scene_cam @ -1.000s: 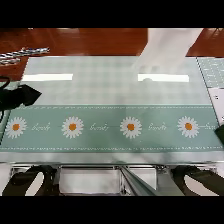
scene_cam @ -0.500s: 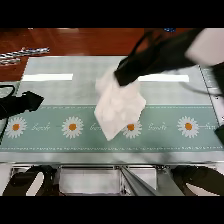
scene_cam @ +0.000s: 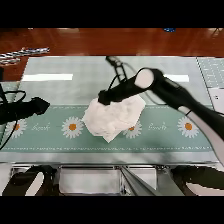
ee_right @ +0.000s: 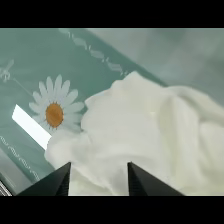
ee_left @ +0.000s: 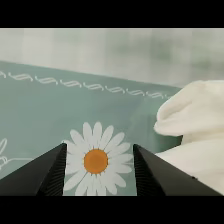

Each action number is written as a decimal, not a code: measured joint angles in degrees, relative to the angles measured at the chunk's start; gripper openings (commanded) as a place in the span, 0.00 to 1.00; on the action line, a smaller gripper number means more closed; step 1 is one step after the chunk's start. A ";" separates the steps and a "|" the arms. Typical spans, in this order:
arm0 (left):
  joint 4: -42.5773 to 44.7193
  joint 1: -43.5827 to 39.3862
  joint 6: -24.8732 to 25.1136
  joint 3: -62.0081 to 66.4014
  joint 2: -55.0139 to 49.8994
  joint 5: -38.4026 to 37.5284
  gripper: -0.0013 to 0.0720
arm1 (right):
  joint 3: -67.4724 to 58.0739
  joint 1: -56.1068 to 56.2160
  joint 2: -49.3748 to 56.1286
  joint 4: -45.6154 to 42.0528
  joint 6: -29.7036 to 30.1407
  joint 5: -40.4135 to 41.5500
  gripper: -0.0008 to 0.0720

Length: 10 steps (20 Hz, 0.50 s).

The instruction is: Fold the shirts.

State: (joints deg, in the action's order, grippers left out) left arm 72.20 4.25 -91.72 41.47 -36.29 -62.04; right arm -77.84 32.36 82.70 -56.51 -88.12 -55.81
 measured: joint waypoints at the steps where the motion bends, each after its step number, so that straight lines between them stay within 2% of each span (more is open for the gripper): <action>1: -0.13 0.02 0.00 -0.24 -1.09 -0.35 0.71 | -0.57 -3.76 -1.60 -0.11 0.31 -1.18 0.58; 3: -1.27 0.13 0.37 -0.57 -4.04 -0.79 0.71 | -0.37 -12.96 -6.29 -3.06 0.26 -4.52 0.57; 5: -6.19 0.26 3.34 -0.72 -8.00 -1.14 0.71 | 3.52 -22.91 -12.17 -7.76 -0.63 -7.54 0.57; 7: -14.36 0.00 10.19 -0.79 -12.98 -1.42 0.71 | 11.41 -32.63 -18.53 -10.47 -1.33 -9.51 0.57; 10: -26.36 -2.25 23.89 -0.85 -21.18 -2.34 0.71 | 26.08 -43.78 -27.08 -8.59 0.52 -11.02 0.57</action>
State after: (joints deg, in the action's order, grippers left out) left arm 45.84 2.00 -67.83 40.62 -57.47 -64.38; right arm -51.77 -11.42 55.61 -65.10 -87.59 -66.83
